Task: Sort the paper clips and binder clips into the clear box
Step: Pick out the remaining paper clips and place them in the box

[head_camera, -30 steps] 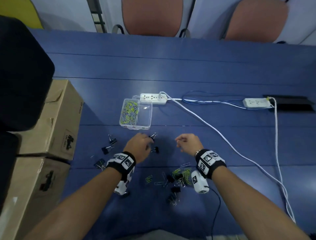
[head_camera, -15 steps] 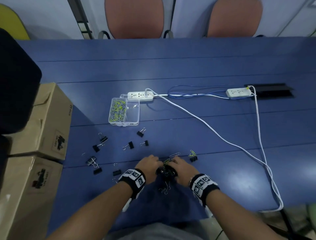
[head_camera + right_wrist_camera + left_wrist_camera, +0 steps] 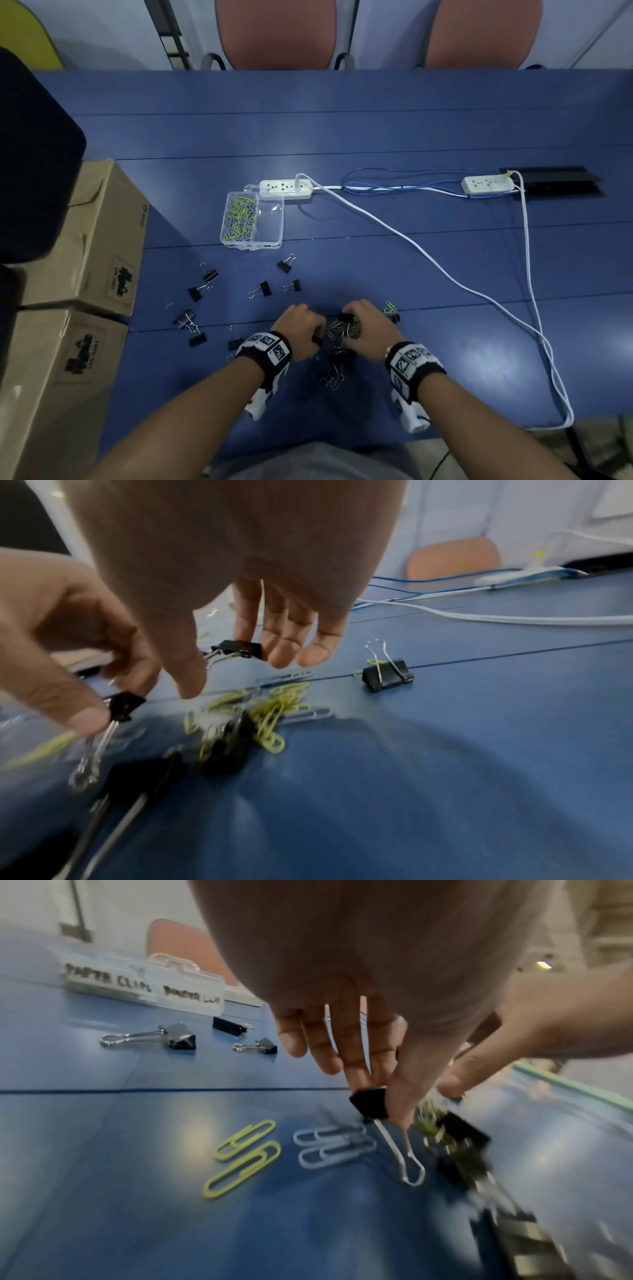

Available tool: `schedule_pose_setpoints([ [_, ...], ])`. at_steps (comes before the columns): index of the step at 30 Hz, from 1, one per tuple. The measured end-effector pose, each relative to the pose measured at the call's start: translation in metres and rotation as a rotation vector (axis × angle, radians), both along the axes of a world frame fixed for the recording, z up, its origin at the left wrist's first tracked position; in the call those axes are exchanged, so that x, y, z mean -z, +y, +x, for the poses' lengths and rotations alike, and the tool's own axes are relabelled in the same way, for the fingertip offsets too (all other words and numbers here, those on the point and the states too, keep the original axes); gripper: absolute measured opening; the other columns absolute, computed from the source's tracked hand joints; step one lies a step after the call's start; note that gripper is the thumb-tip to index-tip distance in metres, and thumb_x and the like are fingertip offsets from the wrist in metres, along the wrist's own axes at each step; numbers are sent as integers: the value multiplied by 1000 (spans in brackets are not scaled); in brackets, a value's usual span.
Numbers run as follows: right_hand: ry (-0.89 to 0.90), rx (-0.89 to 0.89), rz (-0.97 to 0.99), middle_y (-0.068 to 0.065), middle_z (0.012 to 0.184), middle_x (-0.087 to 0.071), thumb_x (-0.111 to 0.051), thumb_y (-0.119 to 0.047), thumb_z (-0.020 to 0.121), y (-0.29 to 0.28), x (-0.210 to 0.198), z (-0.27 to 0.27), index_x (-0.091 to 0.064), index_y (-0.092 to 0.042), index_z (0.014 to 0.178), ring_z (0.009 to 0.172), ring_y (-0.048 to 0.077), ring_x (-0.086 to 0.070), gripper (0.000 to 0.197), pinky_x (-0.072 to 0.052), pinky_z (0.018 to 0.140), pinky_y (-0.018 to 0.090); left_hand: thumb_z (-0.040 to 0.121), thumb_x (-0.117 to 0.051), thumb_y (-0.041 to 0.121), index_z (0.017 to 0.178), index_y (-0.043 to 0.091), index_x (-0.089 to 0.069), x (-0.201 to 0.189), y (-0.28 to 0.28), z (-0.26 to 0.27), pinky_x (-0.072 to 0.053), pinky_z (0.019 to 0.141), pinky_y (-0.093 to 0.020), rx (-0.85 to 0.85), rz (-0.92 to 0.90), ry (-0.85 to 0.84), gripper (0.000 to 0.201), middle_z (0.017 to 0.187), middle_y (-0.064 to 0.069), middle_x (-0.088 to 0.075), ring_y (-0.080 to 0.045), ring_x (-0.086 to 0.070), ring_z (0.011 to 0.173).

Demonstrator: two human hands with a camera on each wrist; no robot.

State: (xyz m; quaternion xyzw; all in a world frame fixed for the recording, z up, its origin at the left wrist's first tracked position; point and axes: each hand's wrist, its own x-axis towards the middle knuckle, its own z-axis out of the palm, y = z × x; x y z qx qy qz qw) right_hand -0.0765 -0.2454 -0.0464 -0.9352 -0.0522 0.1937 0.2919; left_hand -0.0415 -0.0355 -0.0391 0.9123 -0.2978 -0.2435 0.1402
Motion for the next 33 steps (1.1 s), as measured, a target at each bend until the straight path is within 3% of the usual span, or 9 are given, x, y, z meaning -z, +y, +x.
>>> schedule_pose_setpoints([
  [3, -19, 151, -35, -7, 112, -51, -74, -39, 71, 1, -2, 31, -53, -26, 114, 103, 14, -53, 49, -46, 88, 30, 69, -70, 22, 75, 24, -57, -3, 1, 14, -53, 70, -34, -321, -151, 125, 14, 78, 3, -66, -21, -61, 77],
  [8, 59, 247, -89, -1, 121, -56, -75, -49, 73, 17, -2, 66, -52, -24, 121, 112, 23, -54, 58, -48, 95, 41, 63, -84, 19, 72, 21, -50, 10, 11, 37, -51, 65, -30, -906, -300, 206, 36, 75, -1, -62, -24, -61, 73],
  [12, 102, 264, 24, 0, 133, -56, -75, -44, 75, 20, -1, 70, -50, -23, 132, 123, 23, -51, 66, -45, 101, 39, 69, -85, 21, 79, 18, -51, 18, 19, 39, -51, 68, -32, -1020, -337, 219, 36, 83, -6, -64, -27, -62, 77],
  [17, -81, -28, -53, -1, 112, -59, -58, -18, 80, 9, -3, 34, -62, -23, 112, 109, 23, -55, 33, -49, 91, 37, 73, -77, 26, 85, 21, -52, 4, 20, 30, -47, 77, -35, -570, -219, 3, 28, 89, 0, -58, -22, -52, 86],
  [20, -167, -287, -139, 4, 99, -60, -50, -15, 70, -1, 2, 2, -65, -19, 104, 92, 29, -57, 37, -53, 74, 42, 79, -68, 34, 87, 24, -57, -4, 6, 5, -50, 79, -37, -198, -174, 63, 18, 91, 1, -59, -23, -57, 89],
  [23, -196, -443, -267, 2, 108, -60, -50, -22, 65, -9, 8, -25, -62, -23, 112, 94, 27, -56, 49, -51, 71, 38, 83, -61, 42, 107, 24, -64, 3, 0, -31, -49, 84, -35, 120, -159, 19, 30, 110, -1, -59, -22, -52, 102],
  [26, -221, -499, -352, 1, 119, -58, -45, -28, 68, -10, 8, -51, -58, -24, 122, 101, 24, -54, 56, -46, 77, 36, 85, -53, 44, 117, 24, -64, 16, 4, -57, -50, 85, -35, 294, -108, -82, 39, 125, 2, -57, -22, -49, 104],
  [29, -226, -504, -408, 4, 126, -56, -44, -25, 69, -11, 8, -71, -57, -18, 126, 105, 27, -54, 58, -44, 79, 37, 84, -46, 40, 101, 29, -70, 22, 16, -69, -53, 77, -30, 392, -56, -181, 32, 120, 8, -63, -18, -55, 89],
  [33, -221, -512, -433, 7, 131, -53, -50, -24, 69, -14, 15, -91, -54, -16, 130, 109, 28, -52, 62, -44, 83, 40, 81, -45, 38, 94, 30, -72, 17, 31, -74, -51, 76, -26, 444, -35, -270, 31, 110, 12, -65, -15, -55, 87],
])
